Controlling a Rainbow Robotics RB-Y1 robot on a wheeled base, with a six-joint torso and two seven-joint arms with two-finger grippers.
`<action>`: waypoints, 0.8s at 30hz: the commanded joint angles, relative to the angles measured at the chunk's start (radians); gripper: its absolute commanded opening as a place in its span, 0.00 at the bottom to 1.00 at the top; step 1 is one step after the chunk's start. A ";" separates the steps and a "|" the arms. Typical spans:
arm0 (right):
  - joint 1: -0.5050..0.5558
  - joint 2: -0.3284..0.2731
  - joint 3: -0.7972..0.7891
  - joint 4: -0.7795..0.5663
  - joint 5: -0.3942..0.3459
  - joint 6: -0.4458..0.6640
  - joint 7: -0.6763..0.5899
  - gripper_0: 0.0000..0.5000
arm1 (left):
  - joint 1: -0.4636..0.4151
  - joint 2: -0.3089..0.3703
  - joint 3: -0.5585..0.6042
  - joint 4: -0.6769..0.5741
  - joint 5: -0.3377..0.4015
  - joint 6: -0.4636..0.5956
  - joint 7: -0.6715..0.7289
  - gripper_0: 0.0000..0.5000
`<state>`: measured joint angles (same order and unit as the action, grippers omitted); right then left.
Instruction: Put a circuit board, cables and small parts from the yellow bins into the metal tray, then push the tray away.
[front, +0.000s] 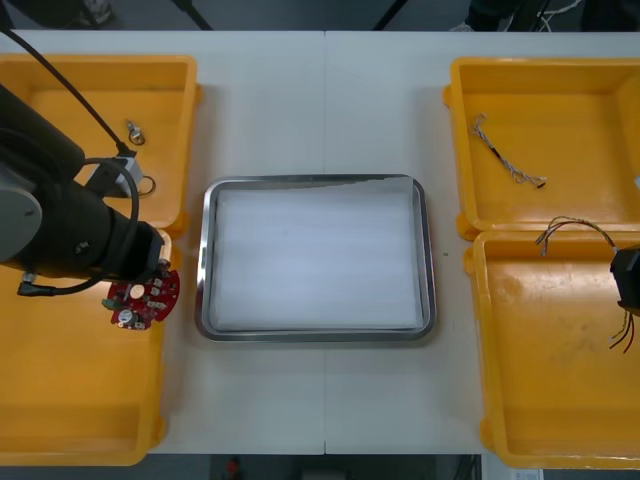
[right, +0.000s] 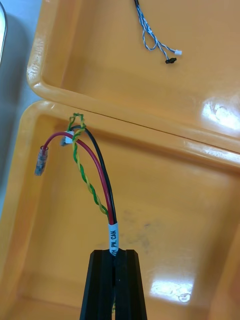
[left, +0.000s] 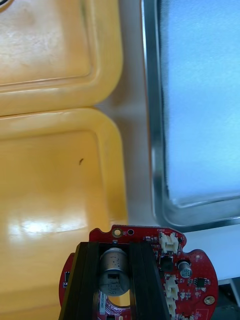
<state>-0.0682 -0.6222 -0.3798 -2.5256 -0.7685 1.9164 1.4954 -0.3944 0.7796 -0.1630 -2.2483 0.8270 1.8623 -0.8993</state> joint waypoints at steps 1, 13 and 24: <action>-0.027 -0.088 -0.027 -0.028 -0.052 0.004 0.011 0.00 | -0.106 -0.005 -0.090 -0.033 0.003 0.008 0.089 0.00; -0.038 -0.202 -0.025 -0.028 -0.164 0.004 0.011 0.00 | -0.201 -0.062 -0.317 0.032 -0.063 -0.109 0.192 0.00; -0.091 -0.218 -0.025 -0.027 -0.212 0.004 0.025 0.00 | -0.256 -0.137 -0.454 0.171 -0.141 -0.199 0.257 0.00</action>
<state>-0.1346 -0.7950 -0.3799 -2.5259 -0.9569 1.9165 1.4954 -0.5989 0.6773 -0.5771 -2.0999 0.7098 1.6953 -0.7507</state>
